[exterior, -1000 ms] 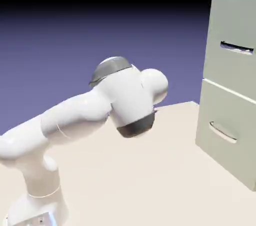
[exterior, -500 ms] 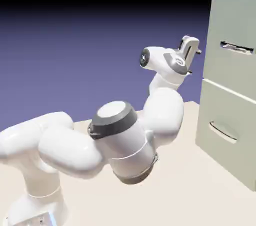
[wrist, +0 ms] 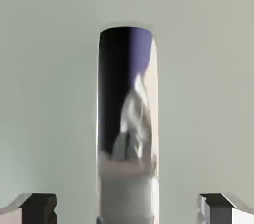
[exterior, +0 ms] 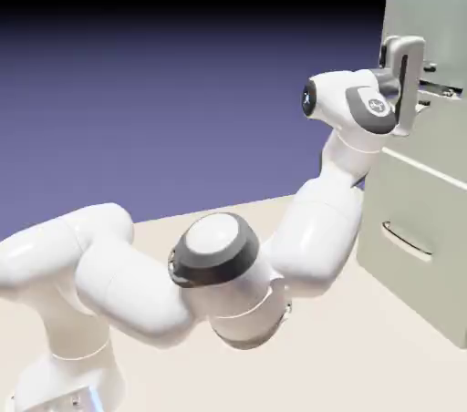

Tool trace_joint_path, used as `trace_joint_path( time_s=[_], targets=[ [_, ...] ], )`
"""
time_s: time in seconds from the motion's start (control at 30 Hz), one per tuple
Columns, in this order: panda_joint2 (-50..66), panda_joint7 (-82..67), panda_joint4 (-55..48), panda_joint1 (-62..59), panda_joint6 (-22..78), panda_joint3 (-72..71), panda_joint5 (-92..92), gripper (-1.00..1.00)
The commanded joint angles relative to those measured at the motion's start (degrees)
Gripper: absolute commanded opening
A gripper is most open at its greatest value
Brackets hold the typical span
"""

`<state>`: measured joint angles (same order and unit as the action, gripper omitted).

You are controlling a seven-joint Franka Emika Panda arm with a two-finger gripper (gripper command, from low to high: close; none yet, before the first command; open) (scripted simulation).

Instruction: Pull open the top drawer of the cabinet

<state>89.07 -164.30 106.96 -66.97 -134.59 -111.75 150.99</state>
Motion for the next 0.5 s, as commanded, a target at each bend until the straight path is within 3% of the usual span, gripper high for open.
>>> trace_joint_path(
  time_s=[0.0, 0.47],
  targets=[
    [0.17, 0.27, 2.08, -1.36, 0.75, -0.26, -0.30, -1.00],
    [3.82, 3.68, 31.15, -21.99, 9.48, -6.55, -6.34, -1.00]
  ],
)
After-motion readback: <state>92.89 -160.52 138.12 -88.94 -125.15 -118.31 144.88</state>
